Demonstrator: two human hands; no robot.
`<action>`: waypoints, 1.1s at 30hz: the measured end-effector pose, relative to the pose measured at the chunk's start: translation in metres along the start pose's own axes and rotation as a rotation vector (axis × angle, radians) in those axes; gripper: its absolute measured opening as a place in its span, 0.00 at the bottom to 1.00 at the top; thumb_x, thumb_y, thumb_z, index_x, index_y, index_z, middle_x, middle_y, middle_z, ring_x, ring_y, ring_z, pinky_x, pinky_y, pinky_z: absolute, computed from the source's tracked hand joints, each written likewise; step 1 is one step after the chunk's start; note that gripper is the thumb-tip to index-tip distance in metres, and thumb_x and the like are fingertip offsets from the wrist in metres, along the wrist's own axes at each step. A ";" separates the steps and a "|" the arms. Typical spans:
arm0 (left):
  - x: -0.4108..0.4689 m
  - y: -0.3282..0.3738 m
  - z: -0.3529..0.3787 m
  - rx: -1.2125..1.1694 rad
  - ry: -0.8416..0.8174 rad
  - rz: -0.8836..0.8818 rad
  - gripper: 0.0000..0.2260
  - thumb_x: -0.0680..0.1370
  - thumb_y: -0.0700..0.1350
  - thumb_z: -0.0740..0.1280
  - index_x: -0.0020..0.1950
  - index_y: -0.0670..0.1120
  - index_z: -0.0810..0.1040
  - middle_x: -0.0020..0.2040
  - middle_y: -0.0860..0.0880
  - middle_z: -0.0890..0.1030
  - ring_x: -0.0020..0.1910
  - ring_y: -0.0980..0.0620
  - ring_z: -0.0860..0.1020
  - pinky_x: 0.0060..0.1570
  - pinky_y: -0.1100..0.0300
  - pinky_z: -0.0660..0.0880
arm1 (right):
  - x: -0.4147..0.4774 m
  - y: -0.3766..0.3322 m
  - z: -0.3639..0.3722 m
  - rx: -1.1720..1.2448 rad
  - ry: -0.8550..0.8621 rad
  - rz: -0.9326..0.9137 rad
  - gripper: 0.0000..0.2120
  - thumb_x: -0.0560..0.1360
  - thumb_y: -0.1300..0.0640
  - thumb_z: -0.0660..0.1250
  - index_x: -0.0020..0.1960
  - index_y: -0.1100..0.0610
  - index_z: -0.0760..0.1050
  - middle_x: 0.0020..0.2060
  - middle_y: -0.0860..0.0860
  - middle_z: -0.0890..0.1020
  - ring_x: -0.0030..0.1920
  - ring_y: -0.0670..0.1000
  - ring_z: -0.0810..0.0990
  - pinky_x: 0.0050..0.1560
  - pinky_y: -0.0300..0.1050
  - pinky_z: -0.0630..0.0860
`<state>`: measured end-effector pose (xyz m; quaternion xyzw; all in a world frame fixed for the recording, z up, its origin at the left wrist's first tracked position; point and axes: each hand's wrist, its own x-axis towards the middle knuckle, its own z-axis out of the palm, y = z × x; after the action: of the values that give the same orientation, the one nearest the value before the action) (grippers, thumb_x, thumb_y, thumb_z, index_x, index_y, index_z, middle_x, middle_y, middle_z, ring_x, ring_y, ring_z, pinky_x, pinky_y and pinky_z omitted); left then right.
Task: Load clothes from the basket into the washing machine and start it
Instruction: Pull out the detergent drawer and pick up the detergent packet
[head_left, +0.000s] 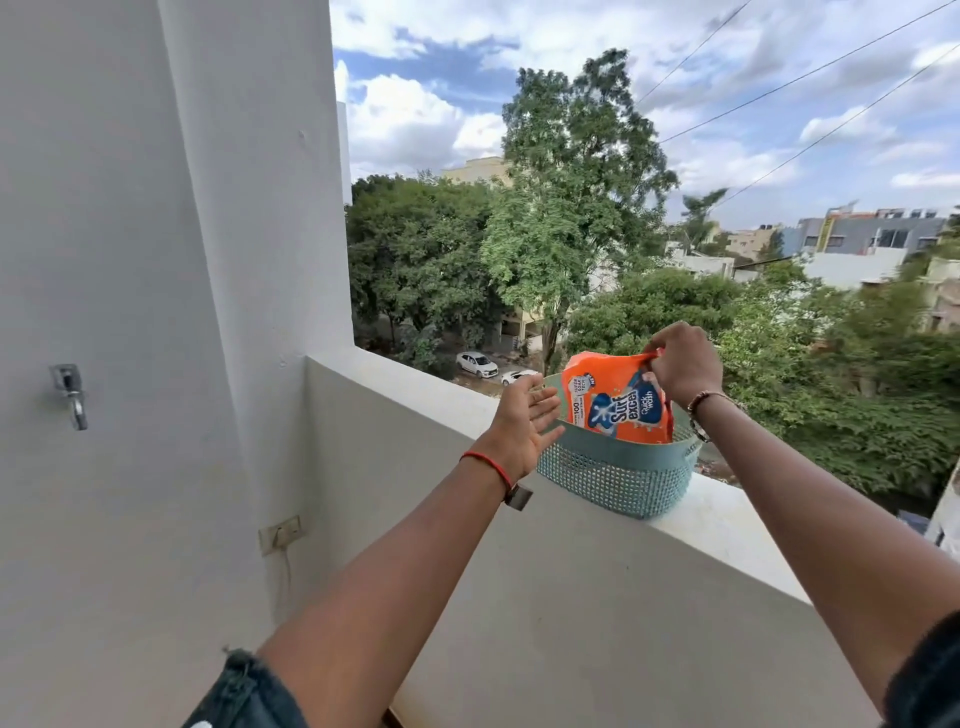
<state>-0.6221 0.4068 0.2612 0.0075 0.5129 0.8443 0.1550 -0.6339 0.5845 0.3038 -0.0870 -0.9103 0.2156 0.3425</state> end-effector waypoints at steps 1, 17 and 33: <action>-0.006 0.003 0.002 0.005 -0.004 0.006 0.18 0.80 0.48 0.57 0.65 0.37 0.71 0.66 0.40 0.72 0.66 0.45 0.71 0.62 0.52 0.69 | -0.003 -0.008 -0.009 -0.003 0.017 -0.010 0.07 0.73 0.67 0.65 0.47 0.64 0.81 0.45 0.60 0.83 0.42 0.60 0.79 0.38 0.50 0.76; -0.195 0.040 -0.068 0.425 -0.146 0.309 0.23 0.66 0.44 0.72 0.61 0.50 0.74 0.58 0.49 0.79 0.55 0.52 0.76 0.56 0.43 0.68 | -0.131 -0.175 -0.143 0.129 0.188 -0.337 0.09 0.72 0.64 0.68 0.52 0.58 0.80 0.50 0.55 0.83 0.43 0.52 0.78 0.29 0.35 0.63; -0.520 -0.112 -0.353 -0.082 0.502 0.103 0.06 0.77 0.36 0.63 0.53 0.42 0.75 0.35 0.47 0.84 0.31 0.50 0.82 0.28 0.54 0.80 | -0.576 -0.292 -0.001 1.238 -1.056 0.429 0.26 0.63 0.50 0.75 0.57 0.58 0.74 0.46 0.56 0.83 0.41 0.55 0.82 0.39 0.54 0.81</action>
<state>-0.1592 0.0094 0.0724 -0.1823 0.4994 0.8468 -0.0201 -0.2040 0.1483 0.0992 0.0576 -0.6320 0.7489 -0.1909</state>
